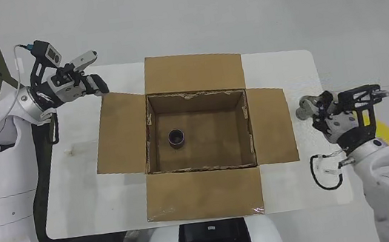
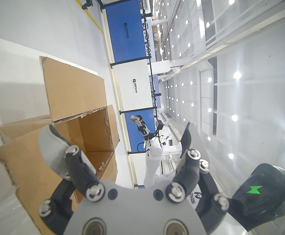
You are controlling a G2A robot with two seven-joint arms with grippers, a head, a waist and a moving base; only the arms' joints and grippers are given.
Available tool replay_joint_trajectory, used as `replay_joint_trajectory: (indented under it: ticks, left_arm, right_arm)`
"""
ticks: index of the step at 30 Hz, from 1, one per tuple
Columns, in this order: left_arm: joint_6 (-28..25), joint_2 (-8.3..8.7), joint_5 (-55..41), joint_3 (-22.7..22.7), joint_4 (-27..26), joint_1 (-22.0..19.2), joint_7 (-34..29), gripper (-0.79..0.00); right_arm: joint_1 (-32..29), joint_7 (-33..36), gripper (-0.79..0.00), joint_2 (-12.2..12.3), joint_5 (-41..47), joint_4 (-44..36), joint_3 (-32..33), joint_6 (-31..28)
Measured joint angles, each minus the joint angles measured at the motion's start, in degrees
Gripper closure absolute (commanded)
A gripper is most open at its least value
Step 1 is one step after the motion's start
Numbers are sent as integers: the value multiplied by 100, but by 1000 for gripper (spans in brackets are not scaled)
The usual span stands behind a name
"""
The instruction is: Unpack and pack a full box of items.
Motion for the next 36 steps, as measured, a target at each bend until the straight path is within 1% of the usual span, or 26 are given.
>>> replay_joint_trajectory:
  ticks: [3, 10, 17, 21, 25, 29, 33, 36]
  left_arm:
    - [0, 0, 0, 0, 0, 0, 0, -785]
    - [0, 0, 0, 0, 0, 0, 0, -785]
    - [0, 0, 0, 0, 0, 0, 0, -785]
    - [0, 0, 0, 0, 0, 0, 0, -785]
    - [0, 0, 0, 0, 0, 0, 0, -785]
    - [0, 0, 0, 0, 0, 0, 0, -785]
    - [0, 0, 0, 0, 0, 0, 0, -785]
    - [0, 0, 0, 0, 0, 0, 0, -785]
  right_arm:
    - [198, 37, 0, -3, -473, -56, -392, 148]
    - [742, 192, 0, -46, -934, 86, -1563, 201]
    - [1242, 409, 0, -120, -1448, 454, -2731, 219]
    - [1469, 494, 0, -173, -1637, 719, -3244, 288]
    - [1650, 605, 0, -219, -1701, 989, -3574, 341]
    - [1784, 784, 0, -255, -1661, 1196, -3728, 429]
    - [2084, 1406, 0, -331, -1438, 1446, -3800, 928]
    - [2359, 1628, 0, -396, -1182, 1644, -3874, 1206]
